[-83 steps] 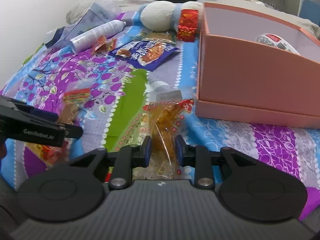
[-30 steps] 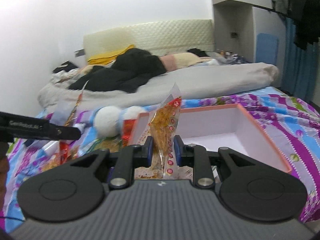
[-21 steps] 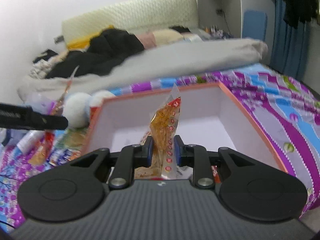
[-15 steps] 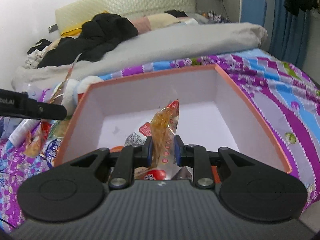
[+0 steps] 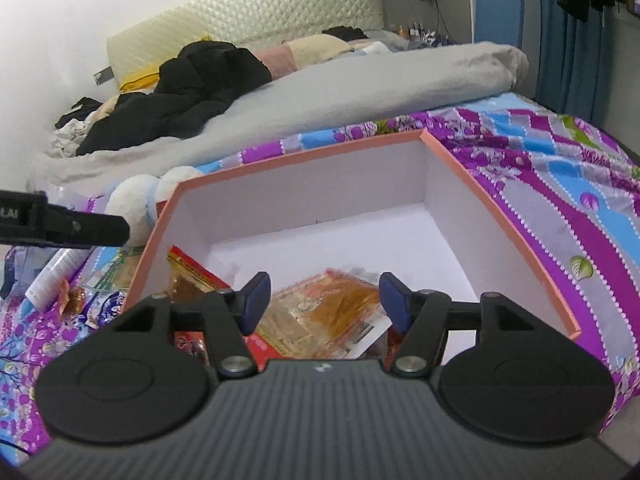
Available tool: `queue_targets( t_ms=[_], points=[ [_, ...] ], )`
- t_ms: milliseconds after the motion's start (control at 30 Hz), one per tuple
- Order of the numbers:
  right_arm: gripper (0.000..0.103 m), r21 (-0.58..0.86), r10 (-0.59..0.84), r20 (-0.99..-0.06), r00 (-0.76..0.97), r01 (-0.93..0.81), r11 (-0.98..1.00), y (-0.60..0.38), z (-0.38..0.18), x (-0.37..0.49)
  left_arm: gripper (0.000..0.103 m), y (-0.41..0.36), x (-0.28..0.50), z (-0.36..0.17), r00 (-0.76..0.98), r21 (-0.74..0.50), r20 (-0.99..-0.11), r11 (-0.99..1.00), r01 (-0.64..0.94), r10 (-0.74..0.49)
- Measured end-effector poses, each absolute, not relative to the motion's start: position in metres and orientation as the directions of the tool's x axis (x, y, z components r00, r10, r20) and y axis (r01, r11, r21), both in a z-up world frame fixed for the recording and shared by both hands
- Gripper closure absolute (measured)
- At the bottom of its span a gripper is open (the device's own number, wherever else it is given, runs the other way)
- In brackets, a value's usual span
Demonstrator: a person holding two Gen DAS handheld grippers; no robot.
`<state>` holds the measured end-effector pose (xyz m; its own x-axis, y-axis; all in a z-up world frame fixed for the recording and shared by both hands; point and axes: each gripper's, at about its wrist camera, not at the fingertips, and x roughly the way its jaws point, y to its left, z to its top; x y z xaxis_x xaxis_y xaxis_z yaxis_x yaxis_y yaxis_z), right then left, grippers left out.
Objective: Organize snacks
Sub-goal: 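Open both grippers to drop the packets into the pink box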
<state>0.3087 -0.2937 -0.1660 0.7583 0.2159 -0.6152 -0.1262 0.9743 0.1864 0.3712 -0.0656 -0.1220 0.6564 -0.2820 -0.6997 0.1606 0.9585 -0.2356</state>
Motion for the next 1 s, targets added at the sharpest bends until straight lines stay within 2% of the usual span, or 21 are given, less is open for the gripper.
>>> queue_targets(
  t_ms=[367, 700, 1000],
  points=[
    [0.041, 0.222, 0.284, -0.527, 0.801, -0.193, 0.956, -0.28, -0.14, 0.263, 0.027, -0.046, 0.311, -0.087, 0.743, -0.184, -0.606, 0.959, 0.214, -0.282],
    [0.041, 0.213, 0.33, -0.462, 0.823, -0.259, 0.942, -0.255, -0.13, 0.214, 0.027, -0.017, 0.241, -0.076, 0.806, -0.178, -0.54, 0.969, 0.172, -0.242],
    [0.041, 0.193, 0.364, -0.447, 0.817, -0.309, 0.931, -0.234, -0.128, 0.182, 0.027, 0.008, 0.198, -0.085, 0.82, -0.161, -0.542, 0.98, 0.114, -0.184]
  ],
)
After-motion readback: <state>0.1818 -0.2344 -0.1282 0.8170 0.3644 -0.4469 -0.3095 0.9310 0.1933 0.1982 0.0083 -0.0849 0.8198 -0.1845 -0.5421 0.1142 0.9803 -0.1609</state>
